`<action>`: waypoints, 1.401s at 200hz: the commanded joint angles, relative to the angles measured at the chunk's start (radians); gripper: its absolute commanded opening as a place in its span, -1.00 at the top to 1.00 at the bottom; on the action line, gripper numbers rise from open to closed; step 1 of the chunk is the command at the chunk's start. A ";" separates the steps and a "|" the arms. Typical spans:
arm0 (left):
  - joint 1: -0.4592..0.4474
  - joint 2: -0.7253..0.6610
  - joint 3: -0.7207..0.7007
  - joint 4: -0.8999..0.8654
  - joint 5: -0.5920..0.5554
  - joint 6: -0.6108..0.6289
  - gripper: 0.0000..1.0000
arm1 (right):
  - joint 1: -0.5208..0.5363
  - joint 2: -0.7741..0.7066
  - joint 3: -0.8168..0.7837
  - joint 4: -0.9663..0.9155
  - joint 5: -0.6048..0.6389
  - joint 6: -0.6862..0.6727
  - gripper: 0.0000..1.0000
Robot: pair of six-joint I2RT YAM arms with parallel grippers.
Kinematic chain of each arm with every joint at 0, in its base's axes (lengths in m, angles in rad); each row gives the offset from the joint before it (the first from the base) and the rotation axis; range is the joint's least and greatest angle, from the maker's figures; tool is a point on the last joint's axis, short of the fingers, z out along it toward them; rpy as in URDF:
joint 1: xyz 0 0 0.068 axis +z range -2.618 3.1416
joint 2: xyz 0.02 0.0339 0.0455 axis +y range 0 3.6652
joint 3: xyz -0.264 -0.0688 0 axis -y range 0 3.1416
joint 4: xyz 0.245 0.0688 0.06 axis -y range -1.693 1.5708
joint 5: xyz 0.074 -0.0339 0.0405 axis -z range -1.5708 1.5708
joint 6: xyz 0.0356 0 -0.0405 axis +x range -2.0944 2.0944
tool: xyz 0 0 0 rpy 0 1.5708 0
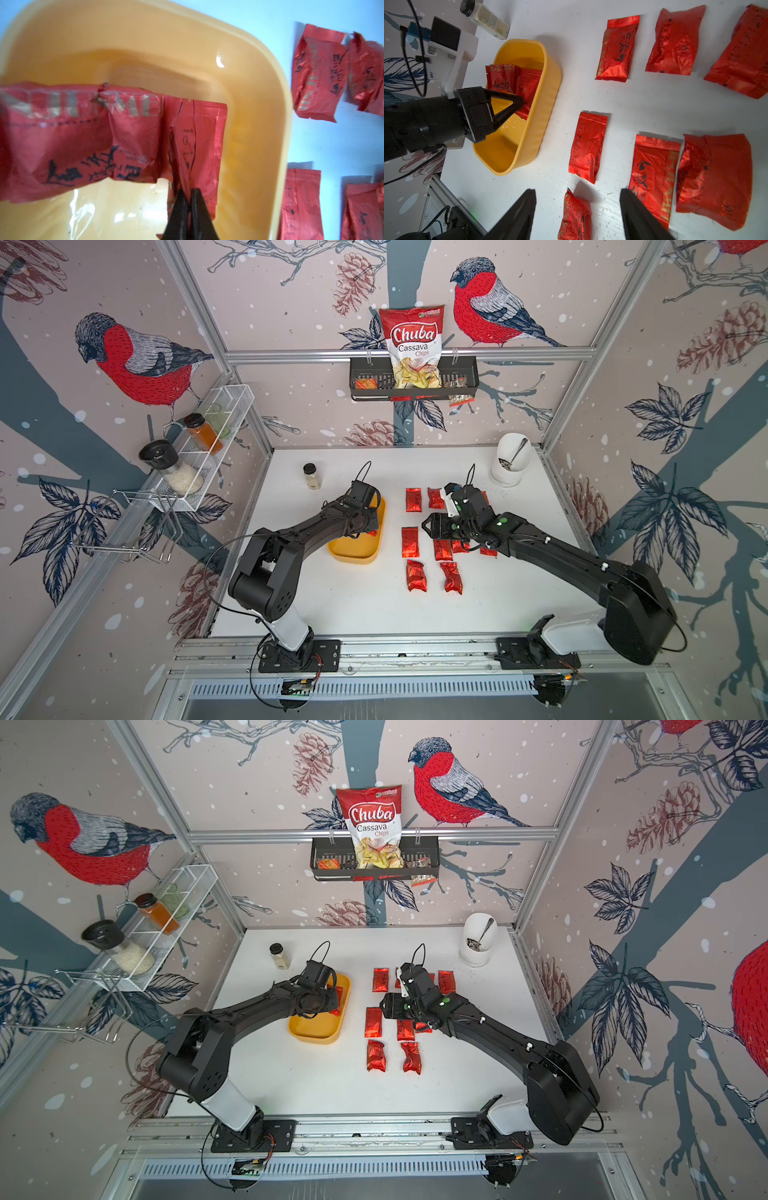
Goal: Take the tea bags out of the storage box
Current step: Pick up the tea bag from the storage box, then place the tea bag at the center of the board.
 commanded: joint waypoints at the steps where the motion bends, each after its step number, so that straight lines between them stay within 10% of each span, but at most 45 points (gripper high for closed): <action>1: 0.000 -0.064 0.005 -0.057 -0.005 -0.021 0.87 | -0.001 -0.033 -0.012 0.015 0.003 0.000 -0.38; 74: -0.124 -0.246 -0.086 -0.045 0.077 -0.174 0.86 | -0.001 -0.254 -0.083 -0.055 0.063 0.020 -0.39; 118: -0.360 -0.278 -0.086 0.041 0.013 -0.342 0.80 | -0.003 -0.434 -0.140 -0.128 0.126 0.046 -0.40; 175: -0.580 -0.063 -0.048 0.284 0.013 -0.525 0.82 | -0.002 -0.636 -0.176 -0.245 0.184 0.094 -0.40; 280: -0.708 0.387 0.244 0.415 0.095 -0.640 0.91 | -0.003 -0.778 -0.194 -0.324 0.205 0.128 -0.40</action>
